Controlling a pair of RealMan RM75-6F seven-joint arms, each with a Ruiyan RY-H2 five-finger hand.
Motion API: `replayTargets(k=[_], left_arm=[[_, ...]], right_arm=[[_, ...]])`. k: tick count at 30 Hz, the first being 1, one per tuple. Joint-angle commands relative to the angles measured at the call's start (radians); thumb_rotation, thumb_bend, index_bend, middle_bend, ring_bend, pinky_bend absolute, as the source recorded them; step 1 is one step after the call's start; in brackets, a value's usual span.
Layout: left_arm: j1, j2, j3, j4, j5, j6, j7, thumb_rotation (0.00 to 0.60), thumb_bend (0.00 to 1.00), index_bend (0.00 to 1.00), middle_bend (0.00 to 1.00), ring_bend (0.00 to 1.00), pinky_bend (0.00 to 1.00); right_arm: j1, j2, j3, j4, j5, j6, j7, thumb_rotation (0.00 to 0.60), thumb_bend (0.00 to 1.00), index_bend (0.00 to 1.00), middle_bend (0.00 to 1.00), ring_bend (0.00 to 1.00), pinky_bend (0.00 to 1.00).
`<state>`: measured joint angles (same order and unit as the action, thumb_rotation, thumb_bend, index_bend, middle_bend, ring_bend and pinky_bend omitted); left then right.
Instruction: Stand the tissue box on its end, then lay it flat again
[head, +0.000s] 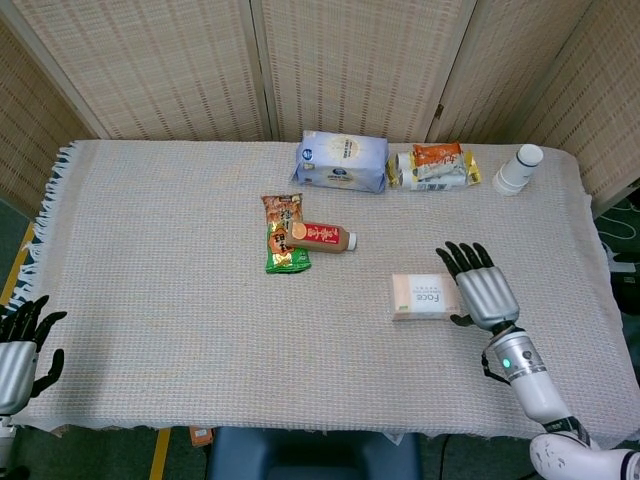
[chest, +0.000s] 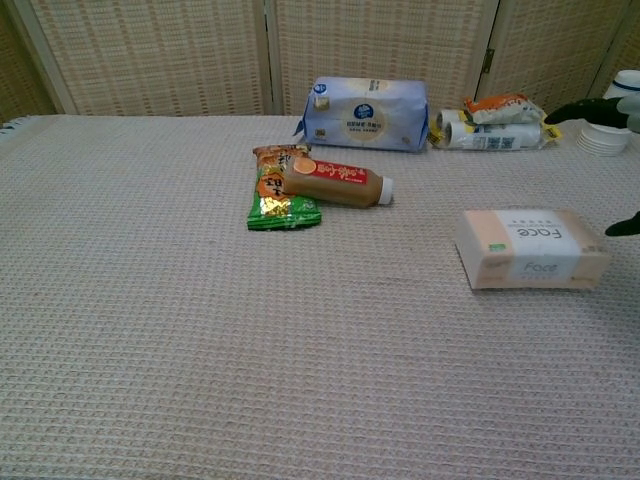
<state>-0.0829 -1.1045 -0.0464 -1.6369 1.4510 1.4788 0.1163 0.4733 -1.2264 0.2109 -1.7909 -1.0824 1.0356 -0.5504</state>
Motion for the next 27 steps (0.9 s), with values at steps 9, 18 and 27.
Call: replayTargets(k=[9, 18, 27], left_arm=[[0.000, 0.000, 0.000, -0.001, -0.002, -0.003, 0.000, 0.600, 0.50, 0.21, 0.00, 0.00, 0.12], [-0.002, 0.001, -0.001, 0.004, -0.007, -0.010, -0.006, 0.600, 0.50, 0.21, 0.00, 0.00, 0.12], [-0.001, 0.003, 0.000, 0.004, -0.005, -0.011, -0.012, 0.600, 0.50, 0.21, 0.00, 0.00, 0.12]], right_arm=[[0.101, -0.117, 0.001, 0.055, 0.157, -0.037, -0.043, 0.600, 0.00, 0.06, 0.00, 0.00, 0.00], [0.141, -0.192, -0.012, 0.144, 0.184, -0.057, 0.006, 0.600, 0.00, 0.12, 0.00, 0.00, 0.00], [0.156, -0.210, -0.029, 0.163, 0.207, -0.046, 0.021, 0.600, 0.00, 0.18, 0.02, 0.00, 0.00]])
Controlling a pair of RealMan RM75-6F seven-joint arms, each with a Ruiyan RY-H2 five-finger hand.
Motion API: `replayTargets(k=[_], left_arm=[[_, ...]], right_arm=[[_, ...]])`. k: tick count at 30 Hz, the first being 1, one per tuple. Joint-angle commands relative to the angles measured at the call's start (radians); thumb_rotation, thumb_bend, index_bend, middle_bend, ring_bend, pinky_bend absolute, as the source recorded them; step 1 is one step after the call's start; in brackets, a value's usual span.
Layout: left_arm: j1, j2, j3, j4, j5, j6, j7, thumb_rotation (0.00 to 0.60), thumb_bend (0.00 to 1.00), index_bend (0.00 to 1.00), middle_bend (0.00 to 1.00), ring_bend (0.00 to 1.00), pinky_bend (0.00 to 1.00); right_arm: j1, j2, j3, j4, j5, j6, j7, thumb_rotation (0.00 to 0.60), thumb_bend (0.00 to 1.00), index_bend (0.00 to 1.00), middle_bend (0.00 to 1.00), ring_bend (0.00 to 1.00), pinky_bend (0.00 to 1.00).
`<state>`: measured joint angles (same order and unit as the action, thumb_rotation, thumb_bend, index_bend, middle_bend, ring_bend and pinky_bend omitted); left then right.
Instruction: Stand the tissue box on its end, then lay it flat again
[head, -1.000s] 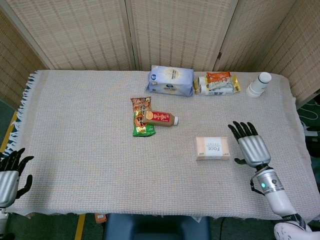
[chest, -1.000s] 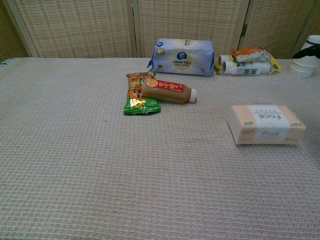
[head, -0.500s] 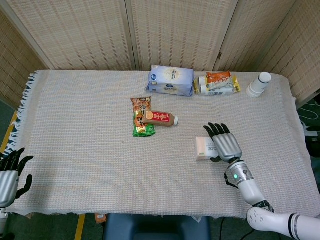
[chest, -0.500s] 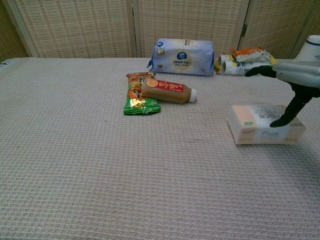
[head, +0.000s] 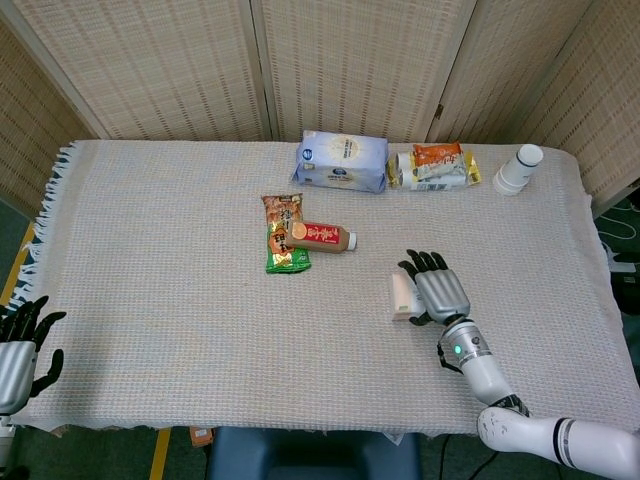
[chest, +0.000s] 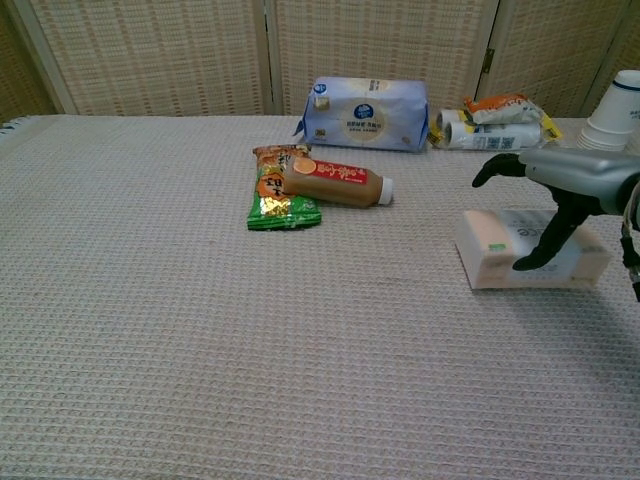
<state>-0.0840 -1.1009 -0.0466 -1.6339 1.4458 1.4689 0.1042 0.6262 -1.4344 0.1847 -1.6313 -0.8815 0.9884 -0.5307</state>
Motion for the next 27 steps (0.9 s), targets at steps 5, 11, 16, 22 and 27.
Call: replayTargets(k=[5, 11, 16, 22, 27], left_arm=[[-0.001, 0.000, -0.001, 0.000, 0.000, -0.001, 0.000, 0.600, 0.50, 0.21, 0.00, 0.00, 0.12], [-0.001, 0.000, -0.001, 0.005, -0.006, -0.005, -0.006, 0.600, 0.50, 0.21, 0.00, 0.00, 0.12], [-0.002, 0.001, -0.001, 0.009, -0.009, -0.011, -0.011, 0.600, 0.50, 0.21, 0.00, 0.00, 0.12], [-0.001, 0.002, -0.001, 0.010, -0.005, -0.009, -0.018, 0.600, 0.50, 0.21, 0.00, 0.00, 0.12], [-0.002, 0.003, 0.002, 0.008, -0.001, -0.010, -0.022, 0.600, 0.50, 0.21, 0.00, 0.00, 0.12]], right_arm=[[0.008, -0.008, -0.006, 0.011, 0.015, 0.001, 0.001, 0.600, 0.00, 0.19, 0.06, 0.01, 0.00], [0.033, -0.057, -0.011, 0.065, 0.047, -0.011, -0.003, 0.600, 0.00, 0.20, 0.08, 0.01, 0.00], [0.046, -0.078, -0.014, 0.087, 0.067, -0.018, -0.002, 0.600, 0.00, 0.21, 0.09, 0.01, 0.00], [0.053, -0.094, -0.020, 0.100, 0.070, -0.016, 0.005, 0.600, 0.00, 0.26, 0.14, 0.01, 0.00], [0.051, -0.098, -0.024, 0.103, 0.065, 0.005, 0.010, 0.600, 0.00, 0.32, 0.22, 0.05, 0.00]])
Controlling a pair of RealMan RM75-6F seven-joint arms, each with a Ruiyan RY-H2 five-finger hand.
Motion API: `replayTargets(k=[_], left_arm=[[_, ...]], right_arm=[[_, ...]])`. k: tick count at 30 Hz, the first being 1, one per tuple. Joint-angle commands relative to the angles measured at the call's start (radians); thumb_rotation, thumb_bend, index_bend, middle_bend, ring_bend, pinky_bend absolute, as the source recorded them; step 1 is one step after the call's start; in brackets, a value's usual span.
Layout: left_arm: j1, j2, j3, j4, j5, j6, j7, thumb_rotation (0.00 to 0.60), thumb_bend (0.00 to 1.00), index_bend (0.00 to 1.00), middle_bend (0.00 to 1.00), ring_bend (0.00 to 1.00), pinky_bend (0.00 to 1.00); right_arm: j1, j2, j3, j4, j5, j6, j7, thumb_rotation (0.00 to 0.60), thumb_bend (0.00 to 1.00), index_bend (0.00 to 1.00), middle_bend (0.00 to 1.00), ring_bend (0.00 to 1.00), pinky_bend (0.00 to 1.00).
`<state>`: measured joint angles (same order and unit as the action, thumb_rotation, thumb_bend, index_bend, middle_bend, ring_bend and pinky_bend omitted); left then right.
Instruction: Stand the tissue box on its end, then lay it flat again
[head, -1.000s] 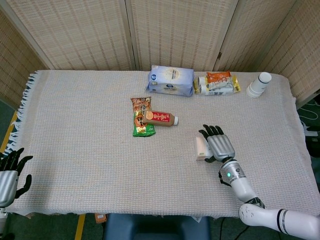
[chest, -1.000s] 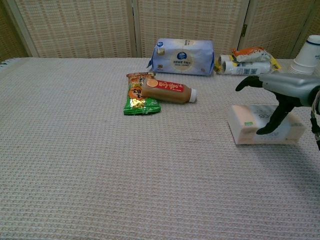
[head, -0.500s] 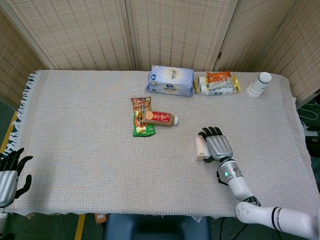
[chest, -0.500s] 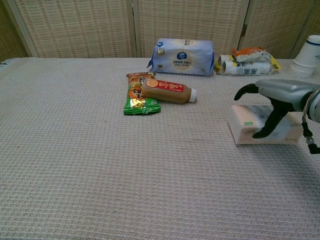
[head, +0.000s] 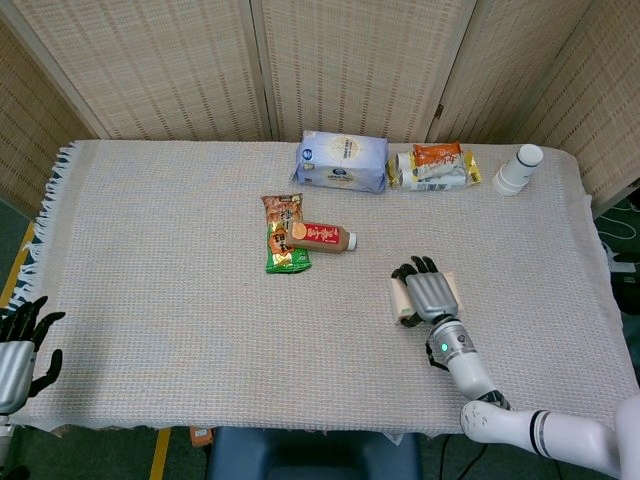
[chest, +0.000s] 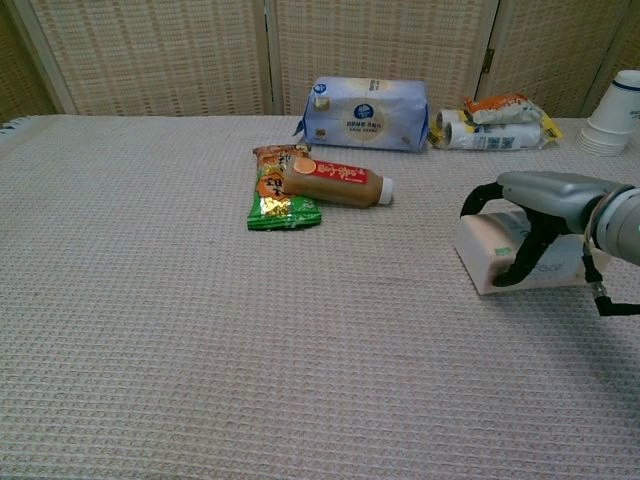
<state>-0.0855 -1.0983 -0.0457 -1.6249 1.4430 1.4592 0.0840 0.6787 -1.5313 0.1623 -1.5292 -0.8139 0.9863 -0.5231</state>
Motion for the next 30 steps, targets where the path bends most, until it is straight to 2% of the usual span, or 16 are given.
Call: replayTargets(k=[1, 6, 10, 12, 15, 16, 19, 20, 24, 25, 28, 29, 30], left_arm=[[0.000, 0.001, 0.001, -0.002, 0.003, 0.000, -0.003, 0.600, 0.50, 0.21, 0.00, 0.00, 0.12], [0.000, 0.002, 0.002, -0.005, 0.007, 0.003, -0.002, 0.600, 0.50, 0.21, 0.00, 0.00, 0.12], [0.000, 0.001, 0.002, -0.004, 0.003, -0.001, 0.001, 0.600, 0.50, 0.21, 0.00, 0.00, 0.12], [0.000, 0.001, 0.002, -0.004, 0.001, -0.003, 0.003, 0.600, 0.50, 0.21, 0.00, 0.00, 0.12], [0.000, 0.001, 0.001, -0.005, 0.001, 0.000, 0.002, 0.600, 0.50, 0.21, 0.00, 0.00, 0.12], [0.000, 0.002, 0.001, -0.006, 0.002, 0.001, 0.002, 0.600, 0.50, 0.21, 0.00, 0.00, 0.12], [0.002, 0.003, 0.001, -0.007, 0.004, 0.004, 0.000, 0.600, 0.50, 0.21, 0.00, 0.00, 0.12], [0.002, 0.004, 0.001, -0.008, 0.004, 0.006, -0.002, 0.600, 0.50, 0.21, 0.00, 0.00, 0.12], [0.002, 0.003, 0.000, -0.010, 0.004, 0.005, 0.000, 0.600, 0.50, 0.21, 0.00, 0.00, 0.12], [0.002, 0.003, 0.001, -0.010, 0.004, 0.005, 0.002, 0.600, 0.50, 0.21, 0.00, 0.00, 0.12], [0.001, 0.001, 0.001, -0.011, 0.003, 0.002, 0.009, 0.600, 0.50, 0.21, 0.00, 0.00, 0.12], [0.001, 0.000, 0.002, -0.011, 0.003, 0.002, 0.010, 0.600, 0.50, 0.21, 0.00, 0.00, 0.12], [0.001, 0.000, 0.002, -0.011, 0.003, 0.003, 0.012, 0.600, 0.50, 0.21, 0.00, 0.00, 0.12]], right_arm=[[-0.003, -0.002, -0.002, 0.002, -0.003, 0.012, 0.003, 0.600, 0.00, 0.34, 0.25, 0.06, 0.00], [-0.007, -0.010, -0.005, 0.014, -0.007, 0.037, -0.001, 0.600, 0.00, 0.37, 0.34, 0.13, 0.00], [-0.013, -0.016, -0.005, 0.025, -0.024, 0.051, 0.012, 0.600, 0.06, 0.39, 0.41, 0.19, 0.00], [-0.021, -0.019, 0.001, 0.032, -0.051, 0.066, 0.040, 0.600, 0.09, 0.40, 0.43, 0.21, 0.00], [-0.042, -0.004, 0.020, 0.023, -0.117, 0.080, 0.146, 0.600, 0.10, 0.43, 0.46, 0.24, 0.00], [-0.051, 0.008, 0.033, 0.011, -0.144, 0.078, 0.208, 0.600, 0.10, 0.43, 0.46, 0.24, 0.00], [-0.098, 0.068, 0.084, -0.036, -0.255, 0.069, 0.496, 0.600, 0.10, 0.43, 0.46, 0.26, 0.00], [-0.119, 0.088, 0.102, -0.040, -0.321, 0.084, 0.631, 0.600, 0.10, 0.43, 0.46, 0.26, 0.00], [-0.191, 0.105, 0.125, 0.023, -0.517, 0.193, 1.083, 0.600, 0.11, 0.42, 0.46, 0.27, 0.00], [-0.203, 0.106, 0.119, 0.044, -0.545, 0.205, 1.183, 0.600, 0.11, 0.43, 0.46, 0.27, 0.00], [-0.222, 0.151, 0.033, 0.114, -0.693, 0.189, 1.526, 0.600, 0.13, 0.43, 0.46, 0.28, 0.00], [-0.224, 0.164, -0.004, 0.161, -0.759, 0.205, 1.673, 0.600, 0.13, 0.43, 0.46, 0.28, 0.00], [-0.226, 0.156, -0.020, 0.208, -0.787, 0.224, 1.754, 0.600, 0.14, 0.43, 0.46, 0.28, 0.00]])
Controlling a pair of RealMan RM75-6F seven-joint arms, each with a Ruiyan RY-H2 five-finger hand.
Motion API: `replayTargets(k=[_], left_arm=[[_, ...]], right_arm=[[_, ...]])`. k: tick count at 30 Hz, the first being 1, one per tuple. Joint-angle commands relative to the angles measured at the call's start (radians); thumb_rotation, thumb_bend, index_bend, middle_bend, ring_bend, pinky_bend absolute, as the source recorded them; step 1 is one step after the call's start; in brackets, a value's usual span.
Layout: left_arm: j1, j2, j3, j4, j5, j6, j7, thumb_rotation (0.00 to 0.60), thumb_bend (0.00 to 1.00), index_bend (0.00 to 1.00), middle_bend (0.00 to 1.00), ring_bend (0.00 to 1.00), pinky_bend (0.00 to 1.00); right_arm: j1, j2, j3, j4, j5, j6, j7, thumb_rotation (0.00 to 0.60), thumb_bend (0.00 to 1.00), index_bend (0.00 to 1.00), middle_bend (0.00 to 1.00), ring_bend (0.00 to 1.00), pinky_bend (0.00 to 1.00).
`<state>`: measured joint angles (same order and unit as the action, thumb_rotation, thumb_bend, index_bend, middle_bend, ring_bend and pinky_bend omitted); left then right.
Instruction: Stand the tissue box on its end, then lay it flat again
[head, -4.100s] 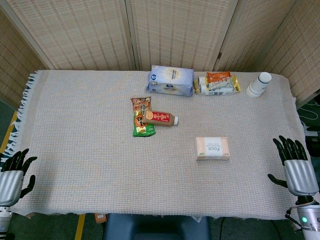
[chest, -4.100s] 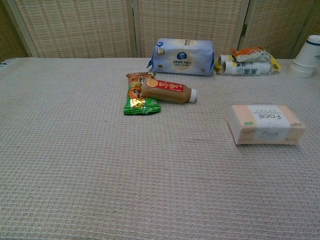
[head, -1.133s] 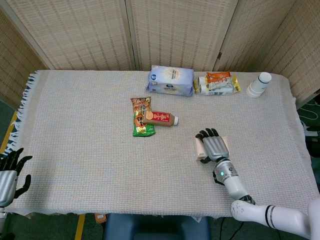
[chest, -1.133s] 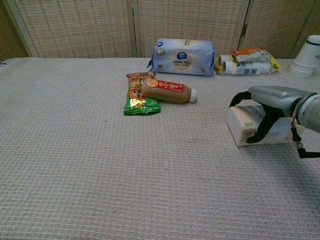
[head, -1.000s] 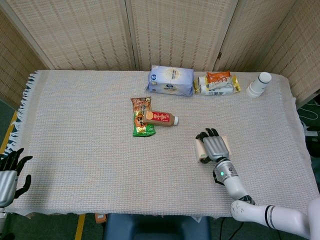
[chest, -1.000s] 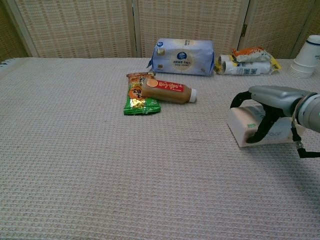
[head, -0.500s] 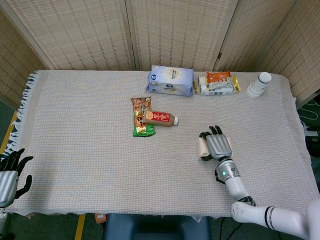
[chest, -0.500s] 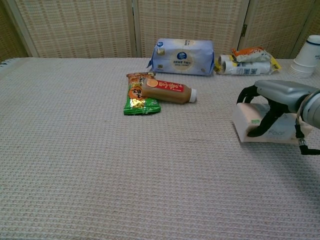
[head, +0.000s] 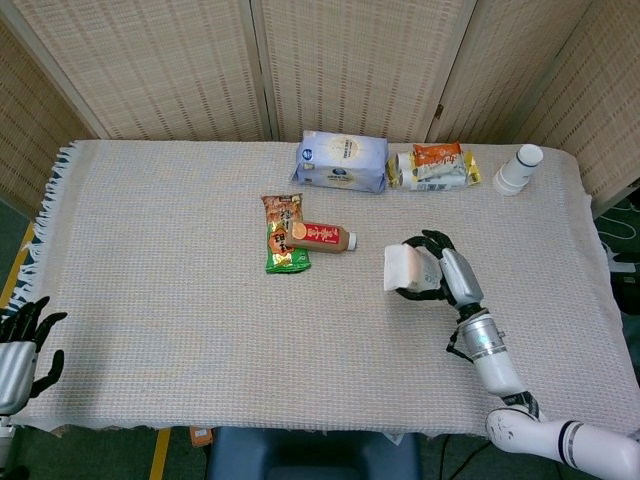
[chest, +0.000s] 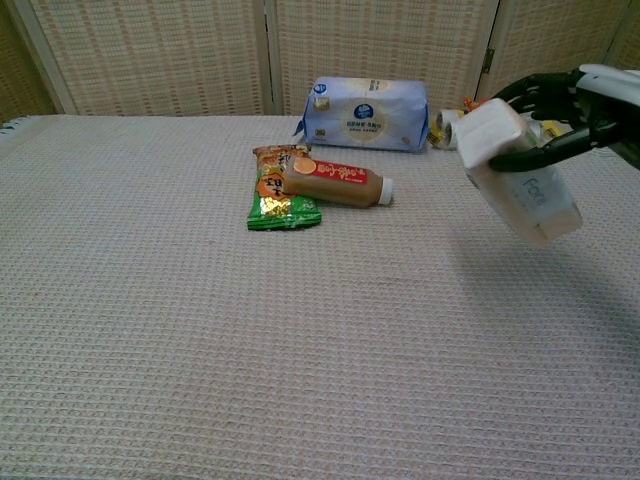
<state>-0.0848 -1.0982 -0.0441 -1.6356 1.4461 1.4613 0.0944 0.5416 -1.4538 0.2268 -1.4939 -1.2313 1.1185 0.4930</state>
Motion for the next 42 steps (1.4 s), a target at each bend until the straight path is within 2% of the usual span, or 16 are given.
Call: replayTargets(k=[1, 4, 11, 17, 23, 27, 33, 42], left_arm=[[0.001, 0.000, 0.000, 0.000, -0.001, 0.001, 0.002, 0.600, 0.50, 0.21, 0.00, 0.00, 0.12], [0.001, -0.001, -0.003, 0.001, -0.005, 0.002, 0.000, 0.600, 0.50, 0.21, 0.00, 0.00, 0.12], [-0.003, -0.004, -0.003, 0.006, -0.014, -0.010, 0.007, 0.600, 0.50, 0.21, 0.00, 0.00, 0.12], [-0.004, -0.006, -0.008, 0.013, -0.030, -0.017, 0.002, 0.600, 0.50, 0.21, 0.00, 0.00, 0.12], [-0.007, -0.007, -0.007, 0.016, -0.033, -0.026, 0.003, 0.600, 0.50, 0.21, 0.00, 0.00, 0.12], [-0.007, -0.006, -0.006, 0.015, -0.033, -0.027, 0.004, 0.600, 0.50, 0.21, 0.00, 0.00, 0.12], [-0.006, -0.004, -0.005, 0.013, -0.031, -0.024, 0.002, 0.600, 0.50, 0.21, 0.00, 0.00, 0.12], [-0.005, -0.006, -0.005, 0.010, -0.033, -0.022, 0.015, 0.600, 0.50, 0.22, 0.00, 0.00, 0.12]], right_arm=[[-0.090, 0.061, -0.097, 0.222, -0.389, 0.112, 0.801, 0.600, 0.14, 0.43, 0.46, 0.28, 0.00], [-0.097, -0.019, -0.133, 0.398, -0.437, 0.184, 0.922, 0.600, 0.17, 0.43, 0.46, 0.28, 0.00], [-0.121, -0.233, -0.159, 0.745, -0.439, 0.310, 1.138, 0.600, 0.21, 0.47, 0.46, 0.28, 0.00], [-0.137, -0.379, -0.155, 0.968, -0.414, 0.375, 1.174, 0.600, 0.23, 0.54, 0.46, 0.25, 0.00], [-0.147, -0.485, -0.132, 1.071, -0.365, 0.375, 1.138, 0.600, 0.26, 0.55, 0.46, 0.22, 0.00], [-0.150, -0.522, -0.116, 1.094, -0.332, 0.348, 1.139, 0.600, 0.27, 0.55, 0.46, 0.22, 0.00], [-0.146, -0.535, -0.122, 1.132, -0.318, 0.304, 1.172, 0.600, 0.27, 0.56, 0.46, 0.22, 0.00], [-0.115, -0.533, -0.164, 1.176, -0.337, 0.215, 1.202, 0.600, 0.27, 0.57, 0.46, 0.22, 0.00]])
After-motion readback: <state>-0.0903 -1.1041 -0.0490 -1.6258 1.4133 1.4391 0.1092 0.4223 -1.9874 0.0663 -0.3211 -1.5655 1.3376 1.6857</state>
